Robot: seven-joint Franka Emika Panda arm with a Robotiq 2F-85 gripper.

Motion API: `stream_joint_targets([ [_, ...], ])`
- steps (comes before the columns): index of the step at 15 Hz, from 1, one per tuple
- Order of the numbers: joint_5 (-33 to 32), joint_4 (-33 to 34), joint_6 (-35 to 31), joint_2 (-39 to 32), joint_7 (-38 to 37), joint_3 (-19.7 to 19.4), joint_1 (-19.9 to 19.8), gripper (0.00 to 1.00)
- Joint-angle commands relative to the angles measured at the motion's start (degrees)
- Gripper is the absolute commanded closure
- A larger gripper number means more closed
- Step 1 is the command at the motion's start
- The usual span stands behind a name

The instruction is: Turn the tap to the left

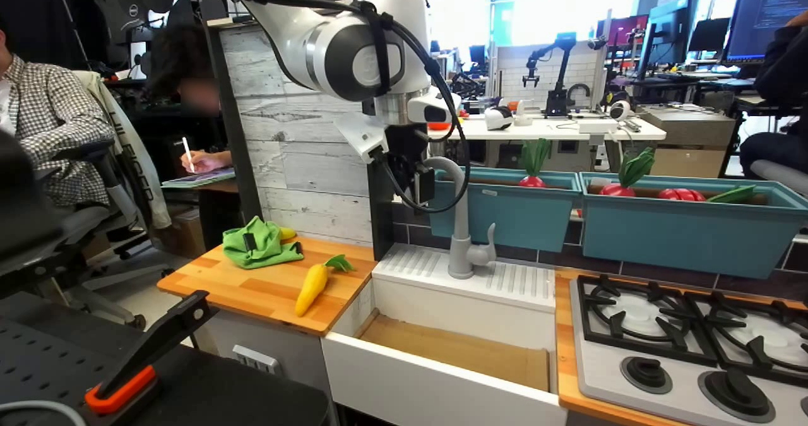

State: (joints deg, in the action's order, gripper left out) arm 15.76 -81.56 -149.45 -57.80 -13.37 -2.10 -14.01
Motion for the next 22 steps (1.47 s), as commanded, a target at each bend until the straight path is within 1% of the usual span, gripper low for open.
stream_joint_targets([
  [1, 0.32, 2.94, 0.34, -1.85, 0.3, -0.24, -0.03, 0.0],
  [6, 0.29, -0.39, -0.66, 0.84, 0.67, -0.51, 0.0, 0.0],
  [10, 0.47, -4.81, -1.75, 5.01, 1.01, -0.78, -0.09, 0.0],
  [14, 0.51, -11.76, -3.22, 11.34, 2.62, -1.07, -0.57, 0.0],
  [17, 0.94, -18.03, -2.89, 16.83, 5.76, -0.13, -1.79, 0.0],
  [21, 2.19, -26.56, -4.12, 23.48, 11.43, 1.7, -3.48, 0.0],
  [22, 0.65, -19.83, -2.04, 18.37, 7.86, -0.52, -1.62, 0.0],
])
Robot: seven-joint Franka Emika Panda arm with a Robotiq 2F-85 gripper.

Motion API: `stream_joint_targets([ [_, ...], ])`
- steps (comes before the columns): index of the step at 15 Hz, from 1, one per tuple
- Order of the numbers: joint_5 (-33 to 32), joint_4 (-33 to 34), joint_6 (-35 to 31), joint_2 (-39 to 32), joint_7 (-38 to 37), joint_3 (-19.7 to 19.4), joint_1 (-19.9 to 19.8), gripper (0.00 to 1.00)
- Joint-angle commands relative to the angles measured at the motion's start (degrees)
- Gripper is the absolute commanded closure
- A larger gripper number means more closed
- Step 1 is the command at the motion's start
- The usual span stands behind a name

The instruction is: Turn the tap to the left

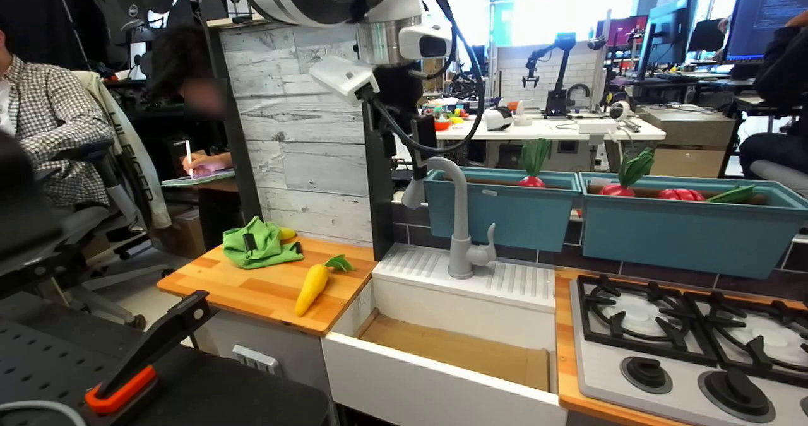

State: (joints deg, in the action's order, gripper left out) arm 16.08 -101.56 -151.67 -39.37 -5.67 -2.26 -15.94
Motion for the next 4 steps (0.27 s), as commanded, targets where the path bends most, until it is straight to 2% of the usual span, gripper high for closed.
stream_joint_targets([
  [1, 0.52, -1.79, -0.01, 1.45, 1.19, -0.04, 0.07, 0.0],
  [4, 0.63, -4.43, -0.07, 3.56, 1.99, 0.12, -0.04, 0.0],
])
